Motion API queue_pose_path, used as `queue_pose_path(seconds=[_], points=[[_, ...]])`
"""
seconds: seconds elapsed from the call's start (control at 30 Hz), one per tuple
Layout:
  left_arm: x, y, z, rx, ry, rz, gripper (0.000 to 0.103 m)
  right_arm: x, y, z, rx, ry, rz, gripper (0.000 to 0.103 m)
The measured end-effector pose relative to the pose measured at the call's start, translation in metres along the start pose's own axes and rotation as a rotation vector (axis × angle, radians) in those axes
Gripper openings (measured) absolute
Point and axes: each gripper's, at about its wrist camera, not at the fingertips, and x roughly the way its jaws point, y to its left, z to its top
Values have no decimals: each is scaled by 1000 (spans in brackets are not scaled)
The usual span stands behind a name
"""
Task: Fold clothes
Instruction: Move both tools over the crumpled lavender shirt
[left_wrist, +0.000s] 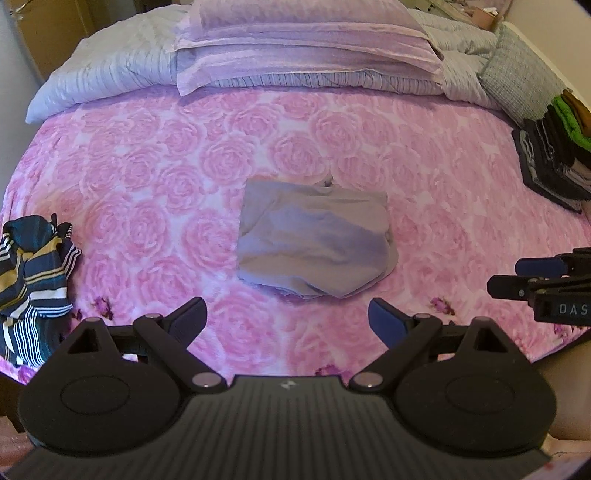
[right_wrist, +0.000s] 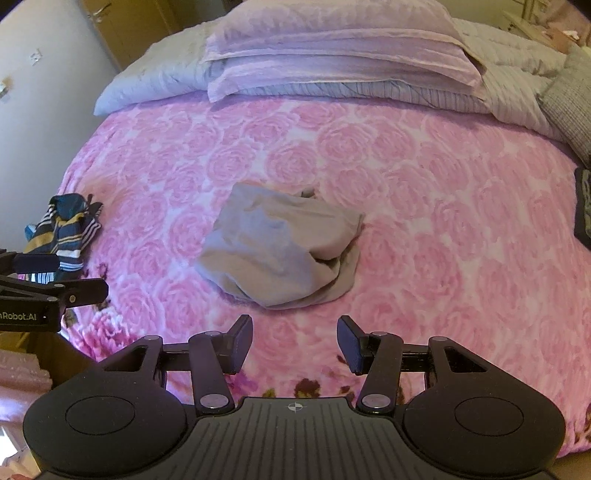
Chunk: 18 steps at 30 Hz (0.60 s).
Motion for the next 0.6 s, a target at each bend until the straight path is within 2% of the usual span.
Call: queue_pose_path(seconds=[0.37,0.6], points=[[26,37,14,41,28,-36,92,20,24,9,61,8,-50,48],[51,68,16,15,33,-33,92,45,30,13,83,6,-74,48]])
